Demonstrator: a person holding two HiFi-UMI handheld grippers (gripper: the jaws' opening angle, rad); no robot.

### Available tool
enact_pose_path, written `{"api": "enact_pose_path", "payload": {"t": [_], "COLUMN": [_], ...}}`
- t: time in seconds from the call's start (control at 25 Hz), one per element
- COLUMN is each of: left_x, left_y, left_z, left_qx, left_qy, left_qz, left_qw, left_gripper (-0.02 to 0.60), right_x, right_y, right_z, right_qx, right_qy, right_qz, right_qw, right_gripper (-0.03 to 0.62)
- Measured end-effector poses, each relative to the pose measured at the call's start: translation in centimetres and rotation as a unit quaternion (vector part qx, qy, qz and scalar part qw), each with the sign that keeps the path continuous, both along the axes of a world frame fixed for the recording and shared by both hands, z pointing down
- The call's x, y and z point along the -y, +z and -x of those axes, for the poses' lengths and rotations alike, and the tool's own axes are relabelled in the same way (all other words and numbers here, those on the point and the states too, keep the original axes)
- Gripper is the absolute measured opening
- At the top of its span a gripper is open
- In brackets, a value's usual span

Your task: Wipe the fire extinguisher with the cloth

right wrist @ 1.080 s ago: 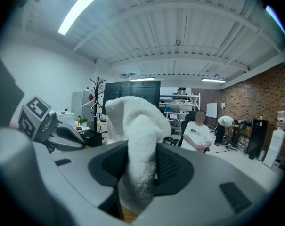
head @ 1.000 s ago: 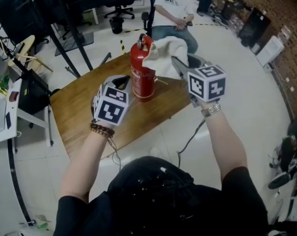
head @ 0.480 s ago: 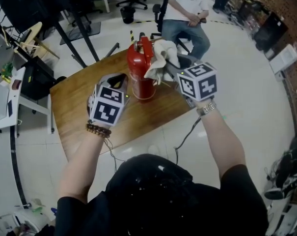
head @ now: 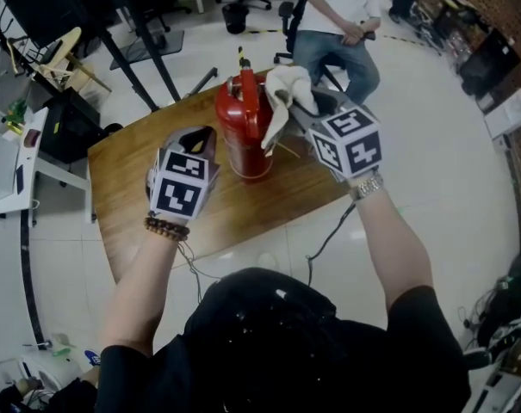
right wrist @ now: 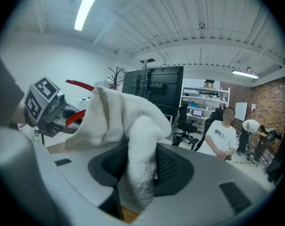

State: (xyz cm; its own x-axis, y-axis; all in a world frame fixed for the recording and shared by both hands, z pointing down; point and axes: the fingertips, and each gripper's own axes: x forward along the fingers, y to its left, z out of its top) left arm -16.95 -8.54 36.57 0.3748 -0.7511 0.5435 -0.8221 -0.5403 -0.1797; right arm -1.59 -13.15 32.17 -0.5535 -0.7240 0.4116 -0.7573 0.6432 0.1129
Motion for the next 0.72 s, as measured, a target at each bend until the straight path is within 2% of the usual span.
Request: {"api": "enact_pose_path", "payload": {"t": [0.2, 0.48, 0.72], "left_x": [0.7, 1.2, 1.6], "left_y": [0.4, 1.0, 1.6], "left_z": [0.1, 1.2, 1.9], "left_qx": [0.004, 0.012, 0.020], "left_qy": [-0.015, -0.040, -0.055], "left_qz": [0.003, 0.012, 0.019], "left_qw": [0.9999, 0.9990, 0.9981], "left_gripper": [0.000, 0.000, 0.000], "right_x": [1.7, 4.0, 6.0], "right_y": [0.2, 1.2, 2.8], "right_z": [-0.3, -0.4, 0.2], "right_qx": [-0.004, 0.015, 0.018], "right_qy": [-0.011, -0.022, -0.032], "right_qz": [-0.007, -0.013, -0.006], "right_qw": [1.000, 1.000, 0.999], "right_gripper": [0.161, 0.161, 0.161]}}
